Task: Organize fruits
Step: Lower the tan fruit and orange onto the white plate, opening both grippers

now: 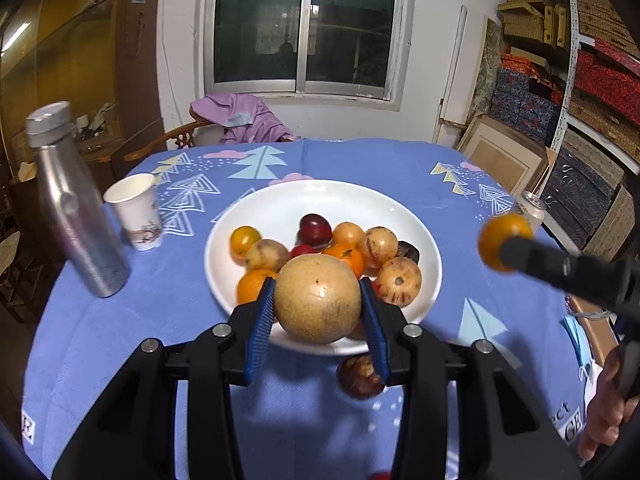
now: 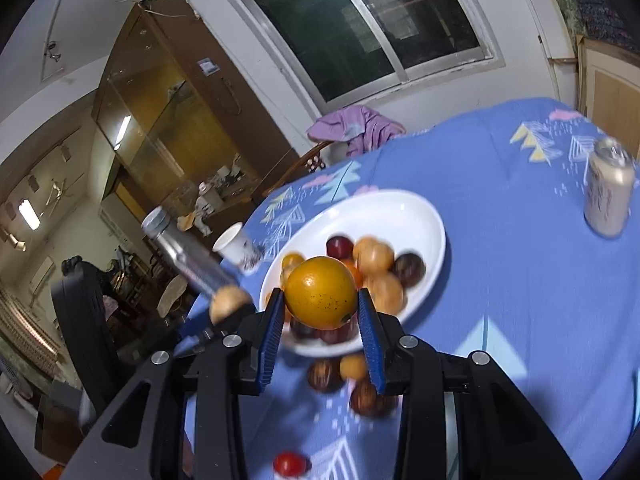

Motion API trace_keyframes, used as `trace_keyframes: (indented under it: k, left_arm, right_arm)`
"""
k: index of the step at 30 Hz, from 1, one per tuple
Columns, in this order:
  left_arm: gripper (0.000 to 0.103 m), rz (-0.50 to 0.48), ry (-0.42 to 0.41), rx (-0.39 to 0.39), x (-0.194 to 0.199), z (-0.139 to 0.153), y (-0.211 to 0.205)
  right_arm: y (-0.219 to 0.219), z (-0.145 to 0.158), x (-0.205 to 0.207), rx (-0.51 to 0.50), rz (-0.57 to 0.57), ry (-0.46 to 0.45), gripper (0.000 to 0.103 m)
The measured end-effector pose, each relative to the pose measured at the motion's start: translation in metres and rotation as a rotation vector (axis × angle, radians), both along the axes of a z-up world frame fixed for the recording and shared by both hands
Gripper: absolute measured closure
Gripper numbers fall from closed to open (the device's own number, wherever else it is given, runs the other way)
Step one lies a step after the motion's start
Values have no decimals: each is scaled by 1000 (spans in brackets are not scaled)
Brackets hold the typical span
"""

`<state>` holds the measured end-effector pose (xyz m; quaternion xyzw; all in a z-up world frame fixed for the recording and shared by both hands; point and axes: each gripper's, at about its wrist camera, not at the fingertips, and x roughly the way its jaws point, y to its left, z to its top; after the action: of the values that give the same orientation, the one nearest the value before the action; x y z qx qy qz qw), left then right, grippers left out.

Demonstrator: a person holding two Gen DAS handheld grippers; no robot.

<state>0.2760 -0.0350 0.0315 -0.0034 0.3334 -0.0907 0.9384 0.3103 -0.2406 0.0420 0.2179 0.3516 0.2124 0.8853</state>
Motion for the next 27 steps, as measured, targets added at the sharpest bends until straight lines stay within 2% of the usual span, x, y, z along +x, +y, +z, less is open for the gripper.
trace_keyframes:
  k: [6, 9, 12, 14, 17, 19, 22, 24, 27]
  left_arm:
    - [62, 14, 85, 22, 33, -40, 2]
    - [61, 7, 94, 2, 40, -46, 7]
    - [42, -12, 60, 10, 36, -43, 4]
    - [25, -4, 29, 25, 30, -40, 3]
    - [24, 11, 4, 31, 21, -33, 8]
    - [23, 20, 11, 6, 13, -30, 15]
    - [23, 23, 50, -43, 0, -33, 29]
    - [23, 6, 80, -50, -12, -40, 30]
    - [21, -4, 77, 4, -34, -49, 24]
  right_arm:
    - [36, -29, 53, -23, 52, 72, 66]
    - [51, -46, 65, -100, 67, 112, 66]
    - [45, -54, 70, -96, 55, 153, 61]
    - [37, -48, 64, -68, 41, 145, 57]
    - [19, -30, 42, -45, 9, 91, 47]
    - [7, -22, 25, -32, -12, 61, 34]
    - [-17, -17, -3, 4, -57, 29, 28]
    - [-33, -28, -21, 29, -91, 41, 27]
    - [-55, -56, -33, 62, -139, 137, 27]
